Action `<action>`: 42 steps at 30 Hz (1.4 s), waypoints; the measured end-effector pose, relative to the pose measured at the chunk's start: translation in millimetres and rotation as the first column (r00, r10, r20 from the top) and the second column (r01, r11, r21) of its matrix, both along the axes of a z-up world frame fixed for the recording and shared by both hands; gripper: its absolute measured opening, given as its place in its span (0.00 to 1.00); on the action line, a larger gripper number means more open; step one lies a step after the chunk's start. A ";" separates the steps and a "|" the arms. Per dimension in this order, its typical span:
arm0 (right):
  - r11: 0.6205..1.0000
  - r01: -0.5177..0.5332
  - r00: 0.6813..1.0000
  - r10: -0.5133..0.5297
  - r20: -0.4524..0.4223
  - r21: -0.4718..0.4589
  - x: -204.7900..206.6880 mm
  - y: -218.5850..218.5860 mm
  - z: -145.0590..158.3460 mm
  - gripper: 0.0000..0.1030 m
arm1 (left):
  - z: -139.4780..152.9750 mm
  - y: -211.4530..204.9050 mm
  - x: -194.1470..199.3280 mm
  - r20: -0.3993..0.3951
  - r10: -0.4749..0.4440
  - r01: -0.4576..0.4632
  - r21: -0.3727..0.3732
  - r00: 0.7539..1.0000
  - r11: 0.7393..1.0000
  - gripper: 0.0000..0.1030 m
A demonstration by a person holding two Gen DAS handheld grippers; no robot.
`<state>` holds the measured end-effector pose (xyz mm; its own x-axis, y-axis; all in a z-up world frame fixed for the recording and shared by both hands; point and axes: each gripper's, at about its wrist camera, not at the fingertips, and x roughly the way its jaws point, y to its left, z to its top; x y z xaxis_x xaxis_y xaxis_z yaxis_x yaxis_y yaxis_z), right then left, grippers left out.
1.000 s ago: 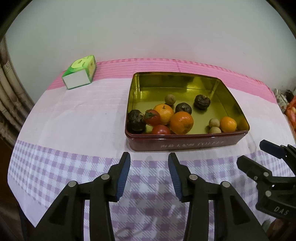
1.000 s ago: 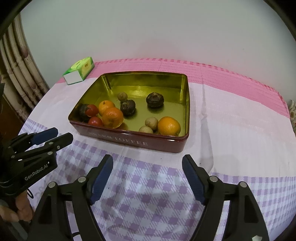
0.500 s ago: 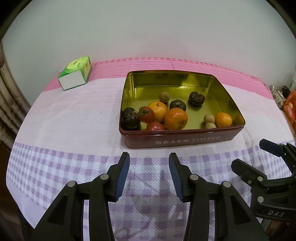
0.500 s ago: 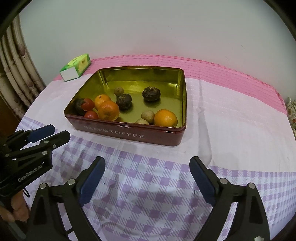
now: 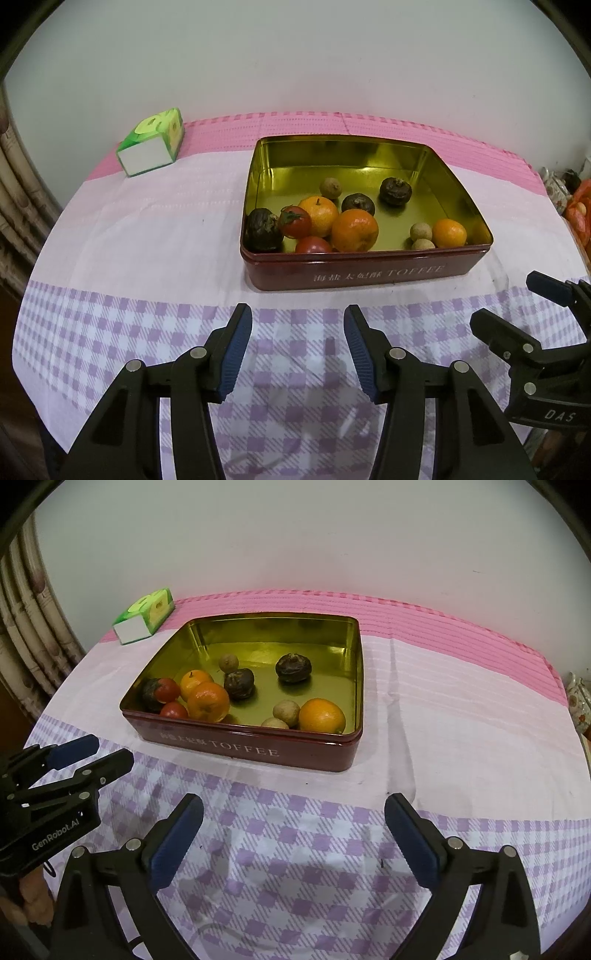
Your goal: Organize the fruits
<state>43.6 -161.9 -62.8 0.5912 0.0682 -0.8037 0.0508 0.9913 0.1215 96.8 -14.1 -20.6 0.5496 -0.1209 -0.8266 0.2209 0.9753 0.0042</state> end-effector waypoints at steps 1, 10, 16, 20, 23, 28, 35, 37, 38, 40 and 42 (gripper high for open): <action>1.000 0.001 1.000 -0.001 -0.002 0.002 0.1 -0.2 -0.3 0.95 | 0.2 0.1 -0.3 0.001 -0.001 0.001 0.000 1.000 1.000 0.52; 1.000 0.011 1.000 -0.011 -0.011 0.016 0.3 -1.3 -2.2 0.98 | -1.6 0.4 -0.4 -0.002 0.004 -0.004 -0.002 1.000 1.000 0.52; 1.000 0.010 1.000 -0.010 -0.018 0.016 0.4 0.1 -4.4 0.99 | -2.5 -0.3 -1.2 -0.003 0.006 -0.006 0.000 1.000 1.000 0.52; 1.000 0.010 1.000 -0.010 -0.019 0.015 0.5 -0.1 -4.6 0.99 | -2.7 -0.5 -1.0 -0.004 0.008 -0.008 0.001 1.000 1.000 0.52; 1.000 0.015 1.000 -0.015 -0.020 0.013 0.4 -0.4 -4.5 0.99 | -2.9 -0.3 -1.1 -0.008 0.008 -0.008 -0.001 1.000 1.000 0.52; 1.000 0.020 0.999 -0.020 -0.027 0.010 1.5 0.5 -5.1 0.99 | -2.9 -0.3 -0.9 -0.011 0.010 -0.010 -0.005 1.000 1.000 0.52; 0.999 0.032 0.999 -0.031 -0.032 0.009 2.0 -0.2 -6.0 0.99 | -3.3 2.4 -0.4 -0.016 0.023 -0.023 -0.010 1.000 1.000 0.52; 0.999 0.034 0.999 -0.034 -0.032 0.012 2.0 -0.3 -6.2 0.99 | -3.4 2.8 0.0 -0.017 0.030 -0.030 -0.011 0.999 0.999 0.52; 0.999 0.035 0.999 -0.035 -0.032 0.012 1.9 -0.3 -6.2 0.99 | -3.5 3.1 0.3 -0.018 0.032 -0.032 -0.013 0.999 0.999 0.52; 0.999 0.035 0.999 -0.034 -0.032 0.011 1.8 -0.1 -6.2 0.99 | -3.6 3.5 0.7 -0.020 0.036 -0.036 -0.013 0.999 0.999 0.52; 0.999 0.034 0.999 -0.033 -0.032 0.011 1.6 0.4 -6.0 0.99 | -4.2 4.1 1.3 -0.024 0.038 -0.038 -0.014 0.999 0.999 0.52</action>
<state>45.3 -161.5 -68.7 0.5671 0.0585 -0.8216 0.0879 0.9875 0.1310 98.1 -10.1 -24.8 0.5345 -0.1126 -0.8376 0.1834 0.9829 -0.0150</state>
